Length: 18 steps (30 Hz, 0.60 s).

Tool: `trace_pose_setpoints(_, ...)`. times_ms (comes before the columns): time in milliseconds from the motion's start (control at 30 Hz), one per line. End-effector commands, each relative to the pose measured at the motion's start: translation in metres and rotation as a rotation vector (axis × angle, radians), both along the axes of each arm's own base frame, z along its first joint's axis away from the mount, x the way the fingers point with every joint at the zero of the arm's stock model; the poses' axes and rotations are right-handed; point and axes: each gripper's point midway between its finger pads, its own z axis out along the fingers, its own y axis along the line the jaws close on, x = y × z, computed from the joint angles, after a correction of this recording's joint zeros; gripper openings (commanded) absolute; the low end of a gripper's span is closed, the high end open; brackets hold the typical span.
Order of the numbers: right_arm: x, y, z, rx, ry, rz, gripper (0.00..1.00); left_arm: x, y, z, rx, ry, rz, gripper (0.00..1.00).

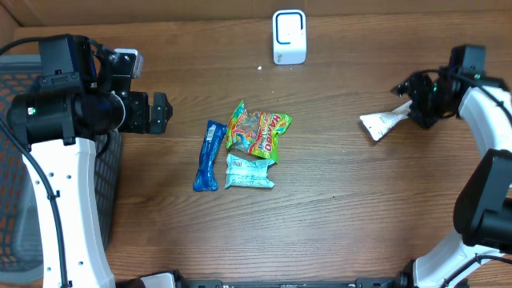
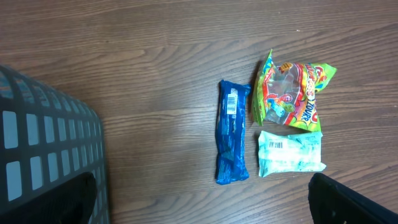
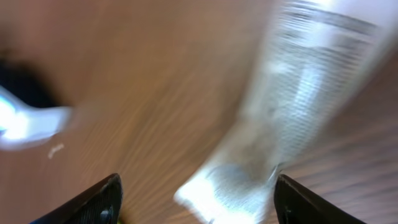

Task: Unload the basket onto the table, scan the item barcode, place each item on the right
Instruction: 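Carry the white tube right and set it down at the table edge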

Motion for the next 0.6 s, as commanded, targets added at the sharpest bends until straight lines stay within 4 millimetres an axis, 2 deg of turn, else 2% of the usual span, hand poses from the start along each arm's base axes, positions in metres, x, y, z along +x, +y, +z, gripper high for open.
trace_pose_setpoints(0, 0.005, 0.055, 0.055, 0.125, -0.185, 0.298, 0.79, 0.001, -0.001, 0.003, -0.004, -0.01, -0.008, 1.0)
trace_pose_setpoints(100, -0.008, 0.071, 0.046, 0.12, -0.111, 0.325, 0.79, 0.001, -0.001, 0.003, -0.004, -0.01, -0.008, 1.0)
trace_pose_setpoints(200, -0.019, 0.075, 0.033, 0.042, -0.031, 0.328, 0.79, 0.001, -0.001, 0.003, -0.004, -0.01, -0.008, 1.0)
trace_pose_setpoints(300, -0.025, 0.087, 0.031, 0.031, -0.02, 0.373, 0.79, 0.001, -0.001, 0.003, -0.004, -0.01, -0.008, 1.0)
trace_pose_setpoints(433, -0.04, 0.122, 0.029, 0.009, -0.024, 0.544, 0.79, 0.001, -0.001, 0.003, -0.004, -0.01, -0.008, 1.0)
trace_pose_setpoints(567, -0.068, 0.164, 0.022, -0.023, 0.035, 0.686, 0.79, 0.001, -0.001, 0.003, -0.004, -0.01, -0.008, 1.0)
